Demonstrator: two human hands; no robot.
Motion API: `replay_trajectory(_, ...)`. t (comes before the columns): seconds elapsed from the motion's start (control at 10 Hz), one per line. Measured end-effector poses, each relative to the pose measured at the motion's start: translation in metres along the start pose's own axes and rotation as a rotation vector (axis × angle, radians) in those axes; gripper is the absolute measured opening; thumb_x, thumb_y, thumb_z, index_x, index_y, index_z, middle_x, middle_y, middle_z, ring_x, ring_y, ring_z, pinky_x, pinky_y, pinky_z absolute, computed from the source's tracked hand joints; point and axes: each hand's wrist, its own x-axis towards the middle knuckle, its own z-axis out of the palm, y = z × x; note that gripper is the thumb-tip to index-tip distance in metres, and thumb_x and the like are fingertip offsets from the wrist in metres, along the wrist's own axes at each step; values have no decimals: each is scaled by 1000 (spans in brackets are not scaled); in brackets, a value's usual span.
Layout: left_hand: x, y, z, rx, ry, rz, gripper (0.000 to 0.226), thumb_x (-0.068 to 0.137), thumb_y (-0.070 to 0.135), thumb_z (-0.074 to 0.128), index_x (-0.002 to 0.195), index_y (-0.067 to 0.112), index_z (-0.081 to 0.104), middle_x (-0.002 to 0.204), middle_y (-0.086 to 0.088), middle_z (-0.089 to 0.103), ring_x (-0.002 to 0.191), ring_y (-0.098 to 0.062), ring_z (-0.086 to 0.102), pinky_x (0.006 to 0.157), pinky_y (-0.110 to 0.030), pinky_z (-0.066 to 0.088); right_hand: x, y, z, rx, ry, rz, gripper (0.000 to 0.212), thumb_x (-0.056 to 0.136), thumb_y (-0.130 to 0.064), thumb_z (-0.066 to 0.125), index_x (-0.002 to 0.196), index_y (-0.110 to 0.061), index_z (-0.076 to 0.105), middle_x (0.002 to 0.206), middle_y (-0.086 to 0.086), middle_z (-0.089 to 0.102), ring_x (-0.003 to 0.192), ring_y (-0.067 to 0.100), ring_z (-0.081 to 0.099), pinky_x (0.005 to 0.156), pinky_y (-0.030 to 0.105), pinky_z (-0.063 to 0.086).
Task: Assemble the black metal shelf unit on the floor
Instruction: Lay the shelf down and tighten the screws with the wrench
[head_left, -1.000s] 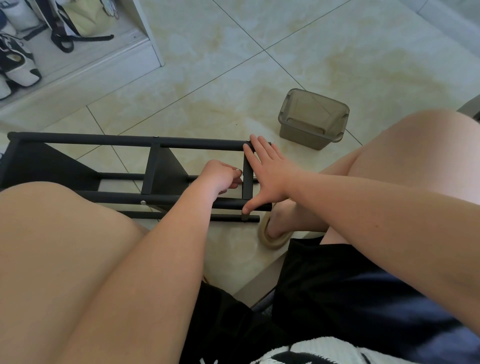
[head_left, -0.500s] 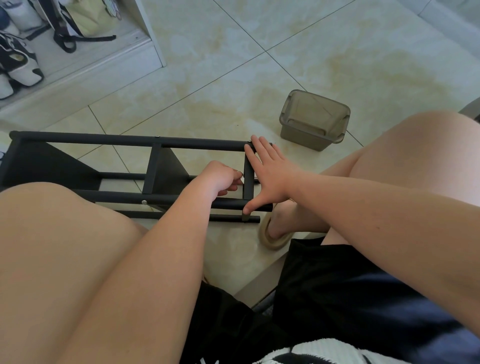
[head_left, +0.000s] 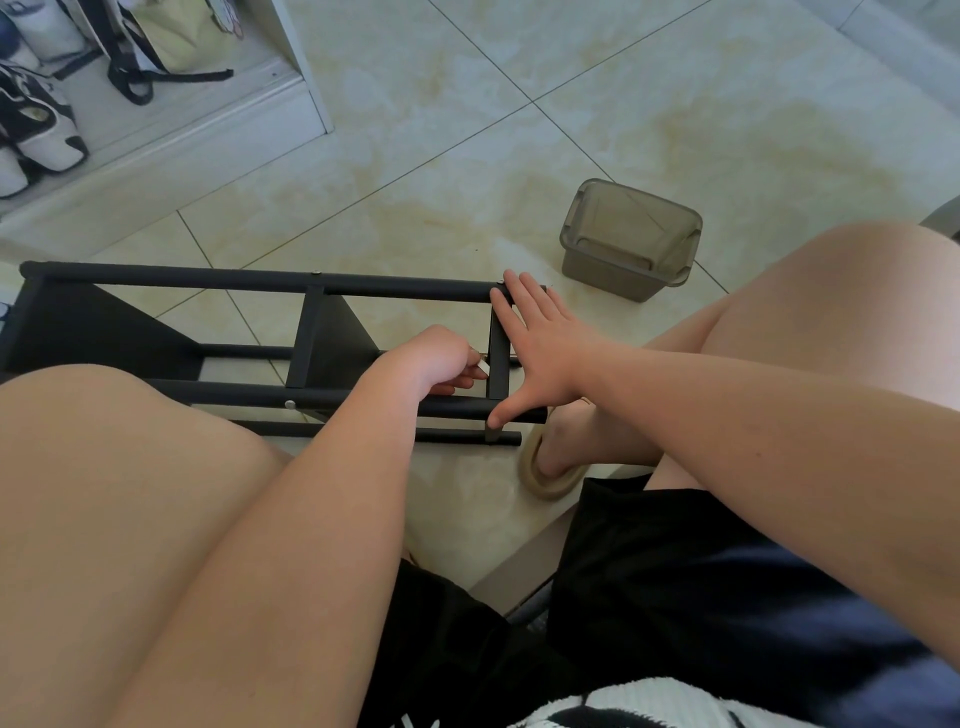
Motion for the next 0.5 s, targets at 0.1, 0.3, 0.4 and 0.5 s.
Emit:
replay_trajectory(0.1,0,-1,-2,19,-3,29,21,103,18,46,86,18,58,52,11,67,66,-5,61,64,-23,50,0,0,0,4,0,-2,158,54,-99,55,157,-8,-22,163,16,-31,151,31,-29,125,46,-10)
replay_trajectory(0.3,0,-5,-10,78,-43,137,18,102,19,48,89,21,60,69,11,72,77,-6,64,77,-27,51,1,1,1,-4,4,-2,158,53,-100,54,157,-8,-22,162,16,-31,151,31,-29,125,47,-10)
replay_trajectory(0.4,-1,-7,-14,135,-58,173,20,103,19,48,87,23,61,72,13,73,78,-5,64,82,-29,51,1,1,2,3,7,-2,158,52,-101,54,157,-8,-21,162,16,-31,151,31,-29,125,47,-10)
replay_trajectory(0.5,-3,-9,-17,171,-79,189,19,103,19,48,89,23,61,76,12,74,80,-6,65,78,-27,50,1,1,2,10,6,0,159,52,-100,55,157,-8,-21,162,15,-31,151,30,-29,125,46,-11)
